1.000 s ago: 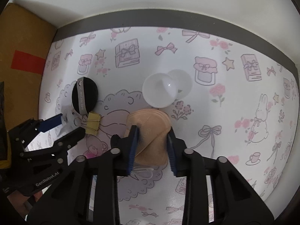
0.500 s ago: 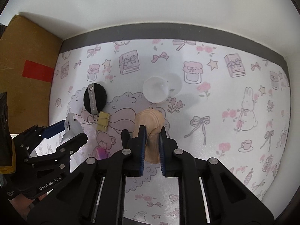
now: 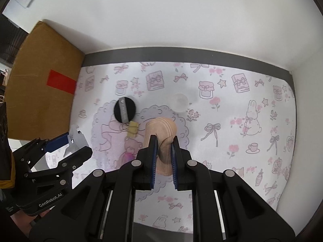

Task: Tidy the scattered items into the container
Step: 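Lift eyelash curler with left tool while right tool carries sponge toward box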

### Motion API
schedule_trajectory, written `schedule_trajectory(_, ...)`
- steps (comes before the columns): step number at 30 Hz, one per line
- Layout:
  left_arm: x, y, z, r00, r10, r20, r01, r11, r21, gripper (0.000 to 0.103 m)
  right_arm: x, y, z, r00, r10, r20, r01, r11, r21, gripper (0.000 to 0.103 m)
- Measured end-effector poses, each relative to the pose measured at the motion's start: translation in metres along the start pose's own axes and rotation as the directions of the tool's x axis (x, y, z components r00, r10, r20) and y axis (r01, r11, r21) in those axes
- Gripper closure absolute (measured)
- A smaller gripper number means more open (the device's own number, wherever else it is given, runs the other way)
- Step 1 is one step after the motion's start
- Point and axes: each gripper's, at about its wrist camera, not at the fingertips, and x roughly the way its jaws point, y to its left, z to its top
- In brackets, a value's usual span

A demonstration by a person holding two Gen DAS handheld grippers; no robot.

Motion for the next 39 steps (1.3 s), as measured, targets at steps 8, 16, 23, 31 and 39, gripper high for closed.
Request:
schedule_trajectory(8, -0.042, 0.005, -0.002, 0.998, -0.017, 0.061, 0.017, 1.000, -0.002, 0.046, -0.034, 0.025, -0.011, 0.996, -0.002, 0.087, 0.005, 0.999, -0.035, 0.090)
schedule_trajectory(16, -0.073, 0.022, -0.007, 0.993, -0.020, 0.113, 0.021, 1.000, -0.006, 0.046, -0.056, 0.058, -0.024, 0.988, -0.003, 0.152, 0.012, 0.998, -0.061, 0.090)
schedule_trajectory(23, -0.101, 0.039, -0.006, 0.987, -0.026, 0.157, 0.030, 0.999, -0.025, 0.046, -0.076, 0.088, -0.028, 0.982, 0.001, 0.190, 0.016, 0.996, -0.088, 0.090)
schedule_trajectory(31, -0.129, 0.060, 0.003, 0.976, -0.013, 0.217, 0.026, 0.998, -0.058, 0.046, -0.095, 0.118, -0.023, 0.976, 0.001, 0.220, 0.028, 0.991, -0.130, 0.090)
schedule_trajectory(39, -0.152, 0.079, -0.002, 0.964, -0.013, 0.267, 0.040, 0.995, -0.095, 0.046, -0.106, 0.151, -0.017, 0.971, 0.015, 0.240, 0.029, 0.983, -0.183, 0.090)
